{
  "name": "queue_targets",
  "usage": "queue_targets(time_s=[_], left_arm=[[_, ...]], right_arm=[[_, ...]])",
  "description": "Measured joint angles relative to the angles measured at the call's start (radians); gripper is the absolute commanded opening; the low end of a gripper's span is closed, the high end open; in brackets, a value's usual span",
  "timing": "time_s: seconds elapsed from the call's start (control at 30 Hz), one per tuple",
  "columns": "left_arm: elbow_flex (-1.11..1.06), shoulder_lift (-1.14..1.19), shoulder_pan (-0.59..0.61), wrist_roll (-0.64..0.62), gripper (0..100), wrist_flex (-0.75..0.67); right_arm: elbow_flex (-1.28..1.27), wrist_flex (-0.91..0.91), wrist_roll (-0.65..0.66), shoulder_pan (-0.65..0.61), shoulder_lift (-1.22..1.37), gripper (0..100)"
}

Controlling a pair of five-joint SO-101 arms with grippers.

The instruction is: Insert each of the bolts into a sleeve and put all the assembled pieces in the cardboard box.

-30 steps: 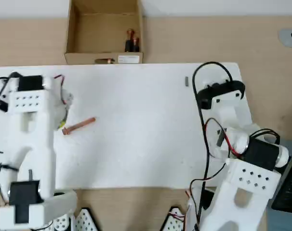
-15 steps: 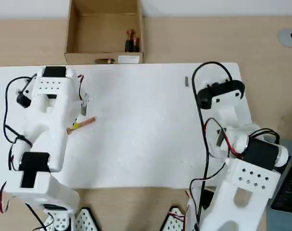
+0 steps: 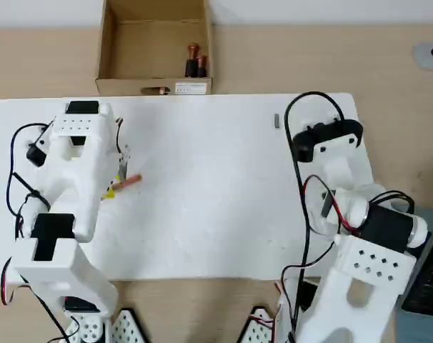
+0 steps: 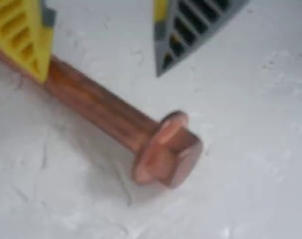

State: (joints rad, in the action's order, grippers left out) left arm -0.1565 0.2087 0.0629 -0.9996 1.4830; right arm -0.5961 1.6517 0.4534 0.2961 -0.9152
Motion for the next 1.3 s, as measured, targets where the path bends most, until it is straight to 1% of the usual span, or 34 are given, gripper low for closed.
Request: queue_targets(time_s=[0.23, 0.33, 0.83, 1.13, 1.2, 1.3], left_arm=[[0.046, 0.057, 0.035, -0.002, 16, -0.005], [0.031, 0.083, 0.058, -0.002, 16, -0.009], [0.048, 0.157, 0.060, 0.000, 16, -0.028], [0.048, 0.164, 0.086, 0.000, 16, -0.040], [0.048, 0.164, 0.087, 0.000, 13, -0.040], [0.048, 0.166, 0.087, -0.002, 1, -0.052]], right_arm=[[0.000, 0.000, 0.000, 0.000, 0.000, 1.2], [0.000, 0.000, 0.000, 0.000, 0.000, 1.2], [0.000, 0.000, 0.000, 0.000, 0.000, 1.2], [0.000, 0.000, 0.000, 0.000, 0.000, 1.2], [0.000, 0.000, 0.000, 0.000, 0.000, 1.2], [0.000, 0.000, 0.000, 0.000, 0.000, 1.2]])
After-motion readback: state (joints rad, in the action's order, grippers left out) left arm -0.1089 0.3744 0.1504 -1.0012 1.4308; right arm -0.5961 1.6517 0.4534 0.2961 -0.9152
